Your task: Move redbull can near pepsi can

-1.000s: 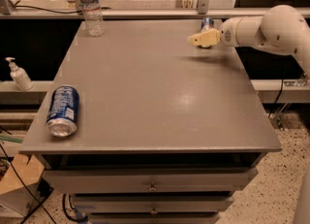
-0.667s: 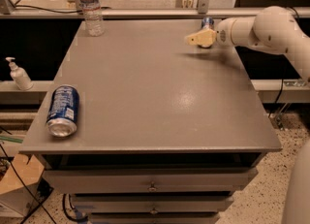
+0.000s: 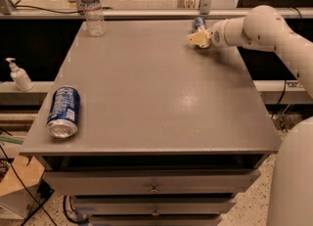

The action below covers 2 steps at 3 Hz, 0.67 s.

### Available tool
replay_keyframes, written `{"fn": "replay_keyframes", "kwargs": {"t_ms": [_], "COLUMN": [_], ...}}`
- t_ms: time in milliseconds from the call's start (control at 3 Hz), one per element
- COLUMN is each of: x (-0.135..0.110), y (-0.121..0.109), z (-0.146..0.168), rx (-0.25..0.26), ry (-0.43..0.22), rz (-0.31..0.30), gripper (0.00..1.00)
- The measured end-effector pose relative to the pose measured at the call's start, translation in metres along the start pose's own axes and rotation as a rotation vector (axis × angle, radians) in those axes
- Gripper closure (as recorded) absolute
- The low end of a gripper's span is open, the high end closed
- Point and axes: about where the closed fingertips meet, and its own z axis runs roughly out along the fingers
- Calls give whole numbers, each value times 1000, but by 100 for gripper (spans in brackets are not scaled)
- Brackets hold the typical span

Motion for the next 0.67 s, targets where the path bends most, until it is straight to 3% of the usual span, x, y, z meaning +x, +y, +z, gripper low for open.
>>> {"fn": "replay_keyframes", "kwargs": {"t_ms": [333,667], "x": [0,-15], "y": [1,12], "z": [1,-11], "rx": [17,-1], "ry": [25,15], "rz": [-12,-68], "gripper": [64,87]}}
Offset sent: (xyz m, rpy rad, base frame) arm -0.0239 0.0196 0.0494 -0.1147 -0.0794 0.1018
